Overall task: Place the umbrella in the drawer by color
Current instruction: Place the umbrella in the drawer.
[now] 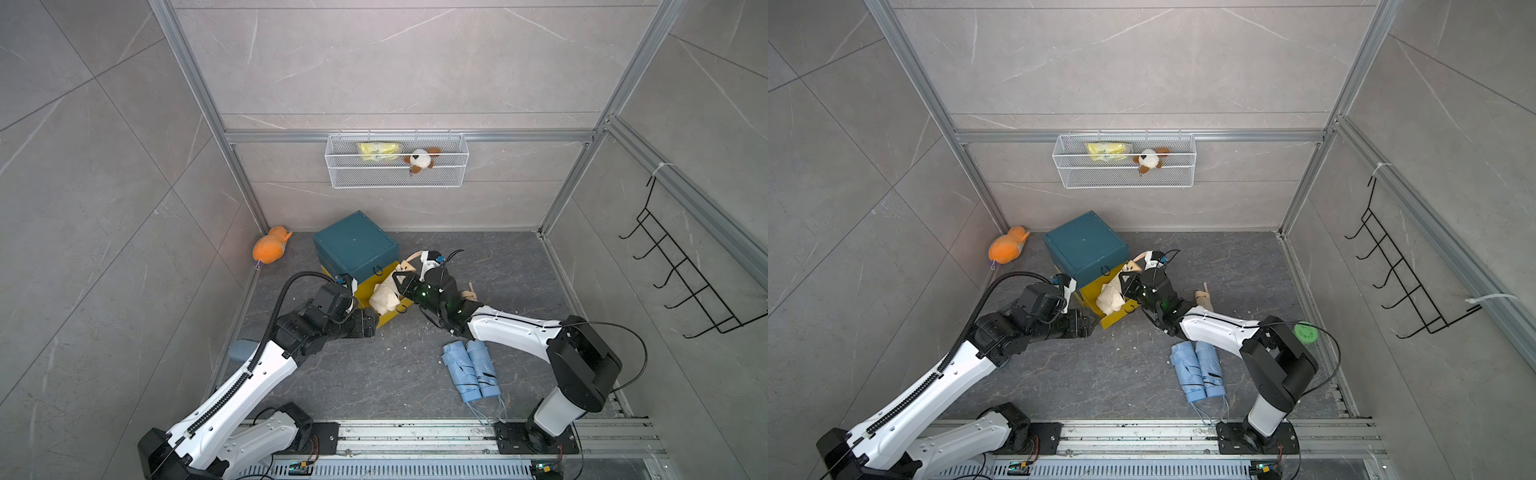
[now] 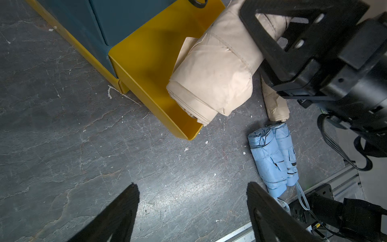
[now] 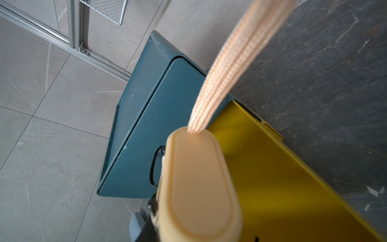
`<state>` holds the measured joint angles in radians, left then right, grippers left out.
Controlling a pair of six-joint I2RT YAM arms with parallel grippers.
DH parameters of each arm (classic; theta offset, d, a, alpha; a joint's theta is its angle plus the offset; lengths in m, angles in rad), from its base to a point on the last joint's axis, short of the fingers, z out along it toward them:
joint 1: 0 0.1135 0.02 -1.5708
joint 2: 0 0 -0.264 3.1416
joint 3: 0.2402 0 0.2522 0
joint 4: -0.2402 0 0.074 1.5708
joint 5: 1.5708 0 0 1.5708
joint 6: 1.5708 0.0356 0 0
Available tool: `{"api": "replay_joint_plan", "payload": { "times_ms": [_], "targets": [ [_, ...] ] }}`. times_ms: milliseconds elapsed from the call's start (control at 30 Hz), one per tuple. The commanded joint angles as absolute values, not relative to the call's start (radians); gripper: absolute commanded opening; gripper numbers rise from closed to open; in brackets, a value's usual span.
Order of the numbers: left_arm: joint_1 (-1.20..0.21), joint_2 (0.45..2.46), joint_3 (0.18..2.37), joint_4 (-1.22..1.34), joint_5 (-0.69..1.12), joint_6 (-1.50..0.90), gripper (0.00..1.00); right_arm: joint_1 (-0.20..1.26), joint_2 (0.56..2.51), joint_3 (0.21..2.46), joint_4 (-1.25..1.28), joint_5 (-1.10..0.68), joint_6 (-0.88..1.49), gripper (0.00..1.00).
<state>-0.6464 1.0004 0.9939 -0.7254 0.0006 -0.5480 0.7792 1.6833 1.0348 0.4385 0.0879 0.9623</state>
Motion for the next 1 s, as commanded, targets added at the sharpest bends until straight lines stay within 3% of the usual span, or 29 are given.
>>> {"api": "replay_joint_plan", "payload": {
  "times_ms": [0, 533, 767, 967],
  "targets": [
    [-0.649, 0.987, 0.989, -0.717, -0.007, -0.543, 0.84, 0.805, 1.71, 1.085, 0.491, 0.13, 0.968, 0.24],
    [-0.648, 1.0, 0.971, -0.693, 0.0, -0.544, 0.84, 0.833, 1.735, 1.075, 0.471, 0.183, 0.943, 0.29],
    [-0.649, 1.01, 0.977, -0.687, 0.005, -0.546, 0.84, 0.833, 1.695, 1.046, 0.464, 0.206, 0.92, 0.55],
    [-0.649, 1.017, 0.991, -0.686, 0.007, -0.548, 0.84, 0.833, 1.608, 1.002, 0.448, 0.27, 0.87, 0.66]
  ]
}}
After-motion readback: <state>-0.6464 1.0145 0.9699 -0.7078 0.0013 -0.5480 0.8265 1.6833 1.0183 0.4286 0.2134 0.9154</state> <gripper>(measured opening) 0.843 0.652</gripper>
